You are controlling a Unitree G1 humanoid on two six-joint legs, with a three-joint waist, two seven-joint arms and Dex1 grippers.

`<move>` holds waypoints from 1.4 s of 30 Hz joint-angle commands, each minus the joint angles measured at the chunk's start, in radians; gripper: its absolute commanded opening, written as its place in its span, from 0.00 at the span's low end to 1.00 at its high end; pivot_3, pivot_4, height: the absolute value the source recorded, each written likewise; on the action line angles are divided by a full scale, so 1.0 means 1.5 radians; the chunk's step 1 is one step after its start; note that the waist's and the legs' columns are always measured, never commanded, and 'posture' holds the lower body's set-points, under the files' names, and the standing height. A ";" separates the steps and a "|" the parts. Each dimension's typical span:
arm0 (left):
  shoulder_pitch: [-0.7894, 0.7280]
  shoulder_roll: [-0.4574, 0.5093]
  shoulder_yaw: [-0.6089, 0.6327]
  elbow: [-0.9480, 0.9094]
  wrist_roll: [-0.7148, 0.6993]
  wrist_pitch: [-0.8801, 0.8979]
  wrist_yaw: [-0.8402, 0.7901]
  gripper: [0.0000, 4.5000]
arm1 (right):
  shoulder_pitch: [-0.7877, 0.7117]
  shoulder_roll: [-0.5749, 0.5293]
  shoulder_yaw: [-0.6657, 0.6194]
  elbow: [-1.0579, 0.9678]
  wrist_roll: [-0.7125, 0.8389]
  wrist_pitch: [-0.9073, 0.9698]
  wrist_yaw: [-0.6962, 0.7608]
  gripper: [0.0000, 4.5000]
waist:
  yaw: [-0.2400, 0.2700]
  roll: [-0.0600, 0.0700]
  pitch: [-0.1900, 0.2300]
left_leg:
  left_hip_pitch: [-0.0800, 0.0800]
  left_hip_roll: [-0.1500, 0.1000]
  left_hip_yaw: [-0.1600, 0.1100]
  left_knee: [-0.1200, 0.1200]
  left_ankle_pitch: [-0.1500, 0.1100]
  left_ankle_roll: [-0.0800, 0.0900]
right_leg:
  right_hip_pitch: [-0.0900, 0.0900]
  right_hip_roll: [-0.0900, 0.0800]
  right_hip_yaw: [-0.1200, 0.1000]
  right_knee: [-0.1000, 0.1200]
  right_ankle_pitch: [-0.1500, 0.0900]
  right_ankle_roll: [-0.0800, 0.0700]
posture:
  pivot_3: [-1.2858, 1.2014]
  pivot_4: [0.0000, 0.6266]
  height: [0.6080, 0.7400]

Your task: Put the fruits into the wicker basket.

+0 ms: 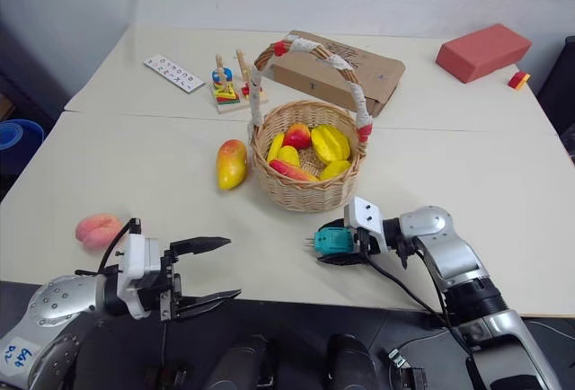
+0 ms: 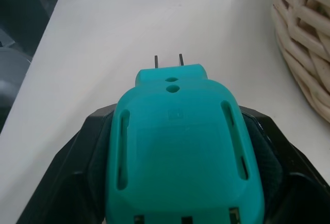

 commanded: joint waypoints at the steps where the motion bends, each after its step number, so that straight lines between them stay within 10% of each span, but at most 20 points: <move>1: -0.007 -0.008 -0.017 -0.009 0.004 -0.011 -0.009 1.00 | 0.094 -0.065 -0.186 -0.105 0.084 0.074 -0.069 0.62 | 0.002 0.001 0.000 | 0.000 0.000 0.000 0.000 0.000 0.000 | 0.000 -0.001 0.000 0.000 0.000 0.000 | 0.52 0.24 1.00; 8: -0.040 -0.045 -0.072 -0.003 0.019 -0.008 0.004 1.00 | 0.205 -0.157 -0.452 0.048 0.085 0.045 -0.159 0.62 | 0.000 0.001 0.000 | 0.001 -0.002 0.001 0.000 -0.001 0.002 | 0.001 -0.002 0.000 -0.003 0.001 0.001 | 0.52 0.24 1.00; 15: -0.074 -0.043 -0.097 0.019 0.018 0.004 -0.017 1.00 | 0.009 -0.161 -0.403 0.470 -0.030 -0.161 -0.266 0.62 | -0.022 0.001 0.000 | 0.003 -0.001 0.005 -0.001 0.001 0.001 | 0.001 0.000 0.001 -0.001 0.001 0.002 | 0.52 0.24 1.00; 20: -0.090 -0.029 -0.086 0.022 0.012 0.019 -0.026 1.00 | -0.079 -0.139 -0.369 0.613 -0.063 -0.215 -0.292 1.00 | -0.026 0.002 0.000 | 0.003 0.000 0.006 -0.001 0.002 0.000 | 0.000 0.001 0.002 0.000 0.001 0.001 | 0.52 0.24 1.00; 22: -0.083 -0.030 -0.061 0.023 0.003 0.023 -0.014 1.00 | -0.085 -0.146 -0.368 0.623 -0.063 -0.235 -0.284 1.00 | -0.023 0.002 0.000 | 0.003 0.000 0.005 -0.001 0.002 0.000 | 0.000 0.000 0.003 0.000 0.001 0.001 | 0.52 0.24 1.00; 29: 0.029 -0.076 0.088 0.033 0.008 -0.029 0.065 1.00 | 0.051 -0.133 -0.370 0.317 0.041 -0.194 -0.100 1.00 | -0.019 0.002 0.001 | 0.003 0.001 0.004 -0.001 0.002 0.000 | 0.000 0.000 0.003 -0.002 0.001 0.001 | 0.52 0.24 1.00; 42: 0.319 -0.168 0.634 0.239 -0.140 -0.030 0.144 1.00 | 0.279 0.057 -0.204 -0.314 0.197 -0.152 -0.105 1.00 | -0.007 0.000 0.000 | 0.003 0.006 0.003 -0.001 -0.009 0.000 | -0.001 0.003 0.004 -0.004 -0.001 -0.002 | 0.52 0.24 1.00</move>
